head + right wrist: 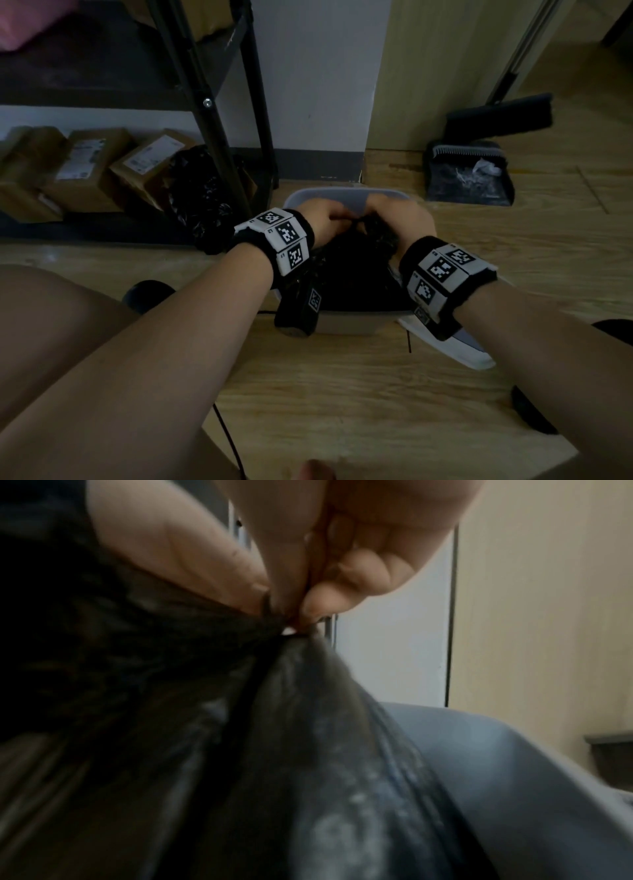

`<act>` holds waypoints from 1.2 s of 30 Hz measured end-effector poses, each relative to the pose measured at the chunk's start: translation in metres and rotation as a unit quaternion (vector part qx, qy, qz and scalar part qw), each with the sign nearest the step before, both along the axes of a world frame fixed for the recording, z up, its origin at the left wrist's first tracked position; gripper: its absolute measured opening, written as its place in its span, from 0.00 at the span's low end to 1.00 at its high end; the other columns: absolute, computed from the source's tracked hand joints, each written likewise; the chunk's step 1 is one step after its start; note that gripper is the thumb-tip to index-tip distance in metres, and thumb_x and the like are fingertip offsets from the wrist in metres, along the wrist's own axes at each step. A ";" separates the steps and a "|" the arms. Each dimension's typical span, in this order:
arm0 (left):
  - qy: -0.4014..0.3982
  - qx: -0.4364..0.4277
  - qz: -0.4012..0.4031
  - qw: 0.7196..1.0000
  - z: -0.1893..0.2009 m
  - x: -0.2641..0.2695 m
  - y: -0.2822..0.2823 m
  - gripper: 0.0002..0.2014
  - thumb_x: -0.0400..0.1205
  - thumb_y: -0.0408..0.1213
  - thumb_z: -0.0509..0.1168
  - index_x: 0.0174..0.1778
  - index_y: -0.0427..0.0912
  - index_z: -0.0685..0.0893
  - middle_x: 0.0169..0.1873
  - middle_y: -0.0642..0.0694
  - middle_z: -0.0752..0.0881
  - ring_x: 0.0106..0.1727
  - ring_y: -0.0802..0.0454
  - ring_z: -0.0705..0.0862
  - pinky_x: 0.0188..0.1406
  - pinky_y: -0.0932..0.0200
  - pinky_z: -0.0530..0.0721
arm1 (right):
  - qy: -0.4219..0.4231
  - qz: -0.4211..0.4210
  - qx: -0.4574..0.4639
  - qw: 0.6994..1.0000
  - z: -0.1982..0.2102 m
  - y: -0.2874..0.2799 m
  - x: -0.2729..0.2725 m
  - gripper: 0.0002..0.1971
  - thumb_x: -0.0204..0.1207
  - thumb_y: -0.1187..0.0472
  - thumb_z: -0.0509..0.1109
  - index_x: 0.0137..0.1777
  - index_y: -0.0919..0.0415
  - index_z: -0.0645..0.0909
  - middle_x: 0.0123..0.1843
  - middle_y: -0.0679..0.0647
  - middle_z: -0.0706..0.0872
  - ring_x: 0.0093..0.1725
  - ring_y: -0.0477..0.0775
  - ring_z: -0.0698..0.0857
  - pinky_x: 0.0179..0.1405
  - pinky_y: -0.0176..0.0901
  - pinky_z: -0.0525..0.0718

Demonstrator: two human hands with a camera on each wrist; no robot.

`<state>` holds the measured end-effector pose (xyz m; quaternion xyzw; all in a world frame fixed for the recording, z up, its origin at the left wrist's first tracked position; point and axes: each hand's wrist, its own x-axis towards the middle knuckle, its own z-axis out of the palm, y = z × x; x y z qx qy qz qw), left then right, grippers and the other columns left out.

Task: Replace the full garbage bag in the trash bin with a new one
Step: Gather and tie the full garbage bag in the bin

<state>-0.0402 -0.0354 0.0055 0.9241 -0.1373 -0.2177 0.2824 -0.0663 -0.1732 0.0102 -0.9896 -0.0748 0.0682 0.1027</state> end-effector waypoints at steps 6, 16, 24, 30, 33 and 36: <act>-0.056 0.035 -0.006 0.998 0.004 0.003 0.005 0.13 0.82 0.42 0.62 0.59 0.46 0.87 0.61 0.47 0.87 0.64 0.49 0.82 0.62 0.61 0.74 | -0.027 -0.002 0.095 0.995 -0.003 -0.015 -0.005 0.13 0.77 0.48 0.66 0.50 0.57 0.83 0.52 0.60 0.88 0.55 0.62 0.85 0.51 0.49 0.82; -0.053 0.133 -0.016 0.990 0.006 -0.005 0.015 0.10 0.84 0.38 0.57 0.42 0.46 0.83 0.45 0.43 0.82 0.49 0.48 0.80 0.53 0.58 0.74 | 0.071 -0.237 0.307 0.919 -0.028 -0.031 -0.011 0.16 0.73 0.50 0.73 0.30 0.47 0.68 0.36 0.55 0.83 0.40 0.57 0.83 0.46 0.50 0.84; -0.024 0.188 -0.007 0.982 0.006 -0.009 0.017 0.15 0.86 0.39 0.55 0.59 0.41 0.85 0.61 0.41 0.84 0.63 0.44 0.81 0.51 0.59 0.70 | 0.115 -0.255 0.298 0.913 -0.032 -0.036 -0.016 0.12 0.73 0.52 0.72 0.32 0.54 0.77 0.32 0.55 0.86 0.34 0.56 0.86 0.38 0.46 0.85; -0.072 0.134 -0.013 0.988 0.004 -0.007 0.030 0.20 0.81 0.45 0.63 0.70 0.49 0.78 0.70 0.42 0.78 0.71 0.44 0.76 0.71 0.55 0.71 | 0.027 -0.111 0.045 0.992 0.000 -0.020 -0.015 0.08 0.77 0.60 0.65 0.53 0.59 0.80 0.59 0.64 0.86 0.58 0.64 0.85 0.55 0.50 0.83; -0.031 0.167 0.004 0.985 -0.007 -0.014 0.040 0.45 0.67 0.59 0.73 0.78 0.49 0.64 0.76 0.40 0.69 0.75 0.40 0.71 0.74 0.49 0.73 | 0.034 -0.052 0.067 0.996 0.007 -0.005 -0.014 0.28 0.73 0.56 0.69 0.75 0.51 0.69 0.74 0.60 0.75 0.72 0.63 0.75 0.67 0.52 0.77; 0.030 0.230 0.005 0.973 -0.016 -0.025 0.044 0.59 0.56 0.64 0.77 0.80 0.51 0.55 0.75 0.37 0.66 0.73 0.35 0.72 0.69 0.42 0.77 | 0.107 0.001 0.056 0.993 -0.004 0.014 -0.006 0.40 0.65 0.41 0.72 0.77 0.49 0.64 0.76 0.58 0.70 0.75 0.64 0.70 0.73 0.56 0.73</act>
